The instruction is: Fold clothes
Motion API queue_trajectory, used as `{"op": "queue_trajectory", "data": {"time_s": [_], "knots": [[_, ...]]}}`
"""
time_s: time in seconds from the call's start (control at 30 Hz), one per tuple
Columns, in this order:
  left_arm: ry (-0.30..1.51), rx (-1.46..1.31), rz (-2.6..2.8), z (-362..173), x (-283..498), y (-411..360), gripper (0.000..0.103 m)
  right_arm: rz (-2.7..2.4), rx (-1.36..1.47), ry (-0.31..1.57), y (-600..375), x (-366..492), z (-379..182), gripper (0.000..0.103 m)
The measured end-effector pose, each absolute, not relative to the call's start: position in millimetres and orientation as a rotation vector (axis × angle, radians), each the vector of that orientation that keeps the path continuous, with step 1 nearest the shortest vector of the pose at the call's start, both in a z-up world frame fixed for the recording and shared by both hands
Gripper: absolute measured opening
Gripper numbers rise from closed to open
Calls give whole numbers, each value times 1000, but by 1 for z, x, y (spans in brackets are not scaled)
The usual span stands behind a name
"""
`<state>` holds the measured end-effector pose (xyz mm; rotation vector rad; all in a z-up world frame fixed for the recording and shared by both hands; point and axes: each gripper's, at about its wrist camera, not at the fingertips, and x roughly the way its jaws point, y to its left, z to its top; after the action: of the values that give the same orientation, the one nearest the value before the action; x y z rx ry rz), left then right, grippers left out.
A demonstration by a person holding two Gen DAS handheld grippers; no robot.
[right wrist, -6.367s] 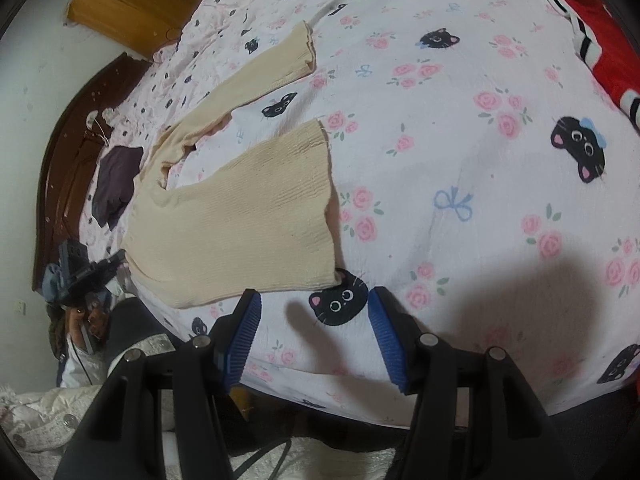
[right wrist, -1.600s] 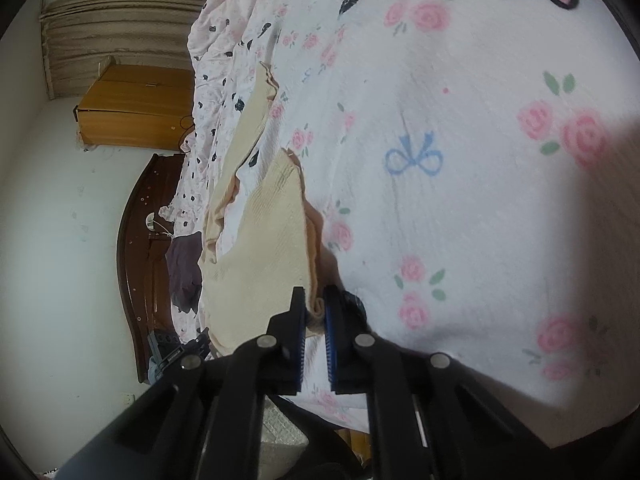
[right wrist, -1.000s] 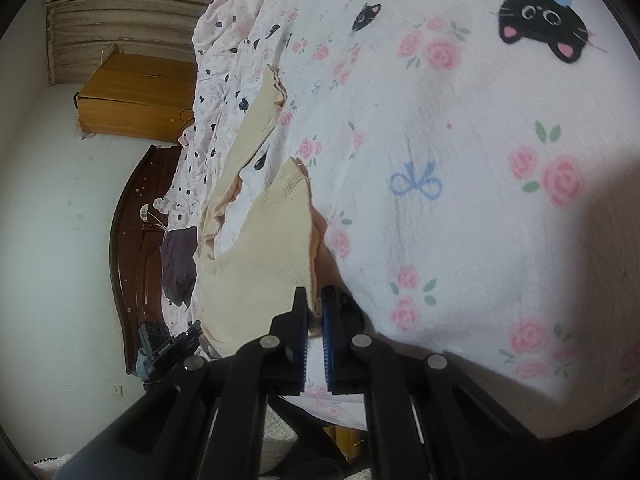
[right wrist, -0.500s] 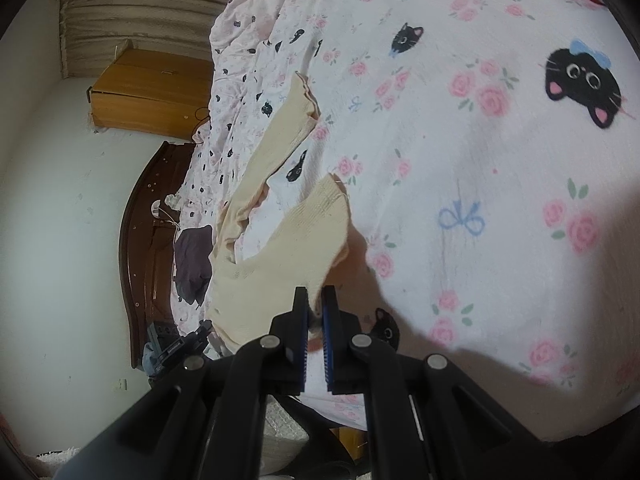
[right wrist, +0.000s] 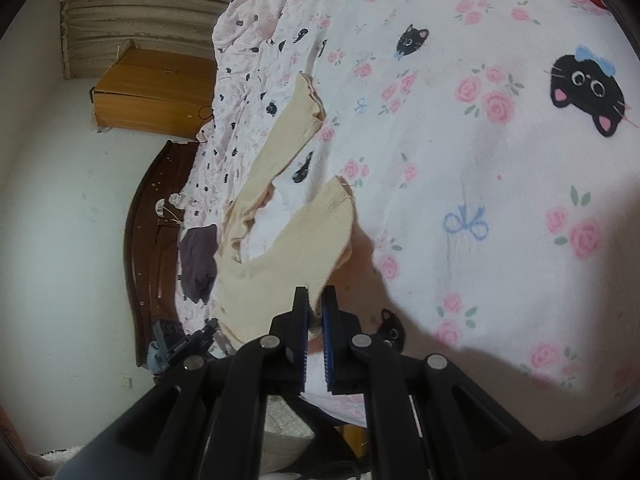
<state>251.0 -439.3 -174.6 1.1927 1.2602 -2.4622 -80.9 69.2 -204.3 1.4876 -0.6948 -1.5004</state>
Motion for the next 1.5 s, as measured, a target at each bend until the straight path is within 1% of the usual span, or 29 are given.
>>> {"op": "queue_trajectory", "data": {"time_s": [0.13,0.43,0.77,1.17,1.5], "knots": [[1299,1152,-2482,-163,246,-442,7,-1479,1464,-714,65,-89,-192,7],[1307,1068,-2507,-135,224,-462,7,-1442,1410,-749,48,-118,-164,7],[1316,1026,-2461,-128,197,-494,7,-1447,1385,-719,11,-160,-139,7],[1320,1041,-2403,-144,160,-526,7,-1457,1450,-697,-38,-203,-161,7],[1338,1051,-2358,-160,149,-536,7,-1478,1504,-691,-59,-225,-180,7]]}}
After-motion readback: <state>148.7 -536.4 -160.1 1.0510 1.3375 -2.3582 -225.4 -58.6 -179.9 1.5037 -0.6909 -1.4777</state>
